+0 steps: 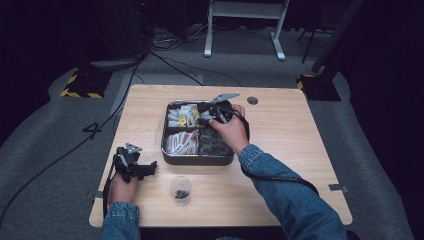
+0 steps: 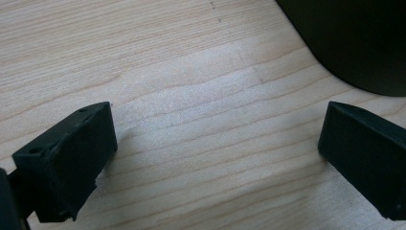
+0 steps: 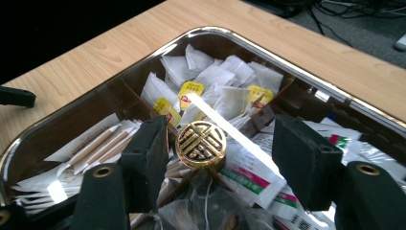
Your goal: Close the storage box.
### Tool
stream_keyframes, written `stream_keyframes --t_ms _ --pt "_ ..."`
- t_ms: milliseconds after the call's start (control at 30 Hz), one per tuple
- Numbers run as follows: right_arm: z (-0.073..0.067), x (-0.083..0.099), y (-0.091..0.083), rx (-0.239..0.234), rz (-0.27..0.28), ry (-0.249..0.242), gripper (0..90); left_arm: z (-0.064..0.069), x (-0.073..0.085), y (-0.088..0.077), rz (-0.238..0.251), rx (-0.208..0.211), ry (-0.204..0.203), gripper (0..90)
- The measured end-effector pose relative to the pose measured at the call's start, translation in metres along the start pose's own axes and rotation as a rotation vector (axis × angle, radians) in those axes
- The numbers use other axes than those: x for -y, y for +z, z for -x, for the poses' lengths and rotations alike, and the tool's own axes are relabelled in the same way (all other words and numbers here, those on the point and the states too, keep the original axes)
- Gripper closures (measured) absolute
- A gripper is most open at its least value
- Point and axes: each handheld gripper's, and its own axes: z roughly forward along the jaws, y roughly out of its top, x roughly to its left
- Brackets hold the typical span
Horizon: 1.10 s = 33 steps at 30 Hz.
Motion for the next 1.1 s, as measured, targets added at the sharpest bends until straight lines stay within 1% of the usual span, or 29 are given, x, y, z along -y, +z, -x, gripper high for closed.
stream_keyframes --t_ms 67,267,300,400,500,567,667,767,867,1033,1100 --pt "0.001 -0.001 -0.008 0.005 0.01 -0.005 37.8 0.0 0.0 0.0 0.0 0.0 0.0 0.0" --pt "0.004 -0.001 -0.033 -0.006 0.03 -0.016 37.3 0.0 0.0 0.0 -0.001 -0.003 -0.002 0.1" --pt "0.005 0.001 -0.039 -0.011 0.038 -0.019 37.2 0.0 0.0 0.0 -0.001 -0.003 -0.002 0.0" --pt "0.008 0.004 -0.052 -0.017 0.037 -0.025 36.1 0.0 0.0 0.0 -0.001 -0.003 -0.002 0.0" --pt "0.011 0.009 -0.062 -0.027 0.033 -0.016 35.5 0.0 0.0 0.0 -0.001 -0.003 -0.002 0.0" --pt "0.014 0.012 -0.07 -0.034 0.03 -0.02 34.3 0.0 0.0 0.0 0.0 -0.003 -0.004 0.0" --pt "0.019 0.019 -0.085 -0.044 0.036 -0.023 33.3 0.0 0.0 0.0 -0.001 -0.003 -0.001 0.0" --pt "0.024 0.027 -0.097 -0.05 0.048 -0.039 32.7 0.0 -0.001 0.0 0.001 -0.005 -0.002 0.0" --pt "0.03 0.038 -0.111 -0.056 0.062 -0.044 32.6 0.0 -0.001 0.0 0.001 -0.005 -0.002 0.0" --pt "0.04 0.056 -0.134 -0.035 0.077 -0.05 32.2 0.0 -0.001 0.0 0.001 -0.005 -0.003 0.0" --pt "0.045 0.069 -0.143 -0.029 0.082 -0.051 32.0 0.0 -0.001 0.0 0.001 -0.005 -0.003 0.0"
